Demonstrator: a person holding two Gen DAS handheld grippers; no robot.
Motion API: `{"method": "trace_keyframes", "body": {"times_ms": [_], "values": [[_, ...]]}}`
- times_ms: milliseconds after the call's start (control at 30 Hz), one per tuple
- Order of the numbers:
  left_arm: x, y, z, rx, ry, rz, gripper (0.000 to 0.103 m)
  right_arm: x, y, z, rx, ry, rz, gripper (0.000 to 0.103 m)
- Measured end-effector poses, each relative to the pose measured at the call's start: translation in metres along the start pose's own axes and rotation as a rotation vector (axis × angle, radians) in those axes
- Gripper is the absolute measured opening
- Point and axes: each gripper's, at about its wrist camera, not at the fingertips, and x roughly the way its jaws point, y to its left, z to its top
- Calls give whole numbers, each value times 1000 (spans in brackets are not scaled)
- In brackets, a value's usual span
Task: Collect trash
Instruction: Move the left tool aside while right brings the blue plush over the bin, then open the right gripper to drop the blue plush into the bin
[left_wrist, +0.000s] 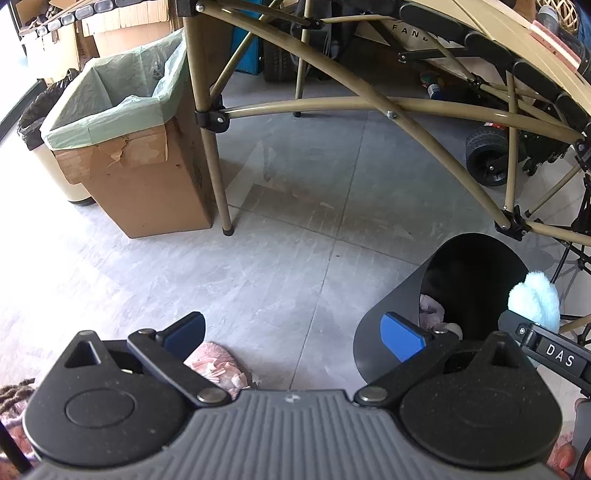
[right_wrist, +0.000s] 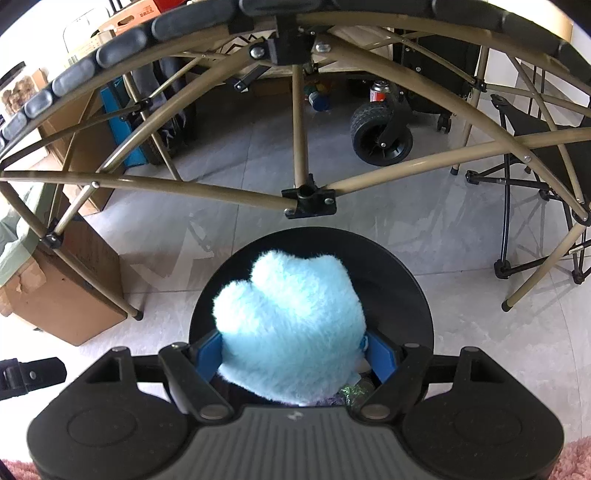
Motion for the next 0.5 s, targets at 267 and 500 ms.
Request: {"method": "trace_keyframes", "body": {"times_ms": [267, 500], "values": [[1, -1, 0, 12, 1, -2, 103, 1, 1, 1, 6, 7, 0, 85], [1, -2, -1, 16, 0, -1, 103, 2, 0, 1, -4, 20, -2, 103]]}}
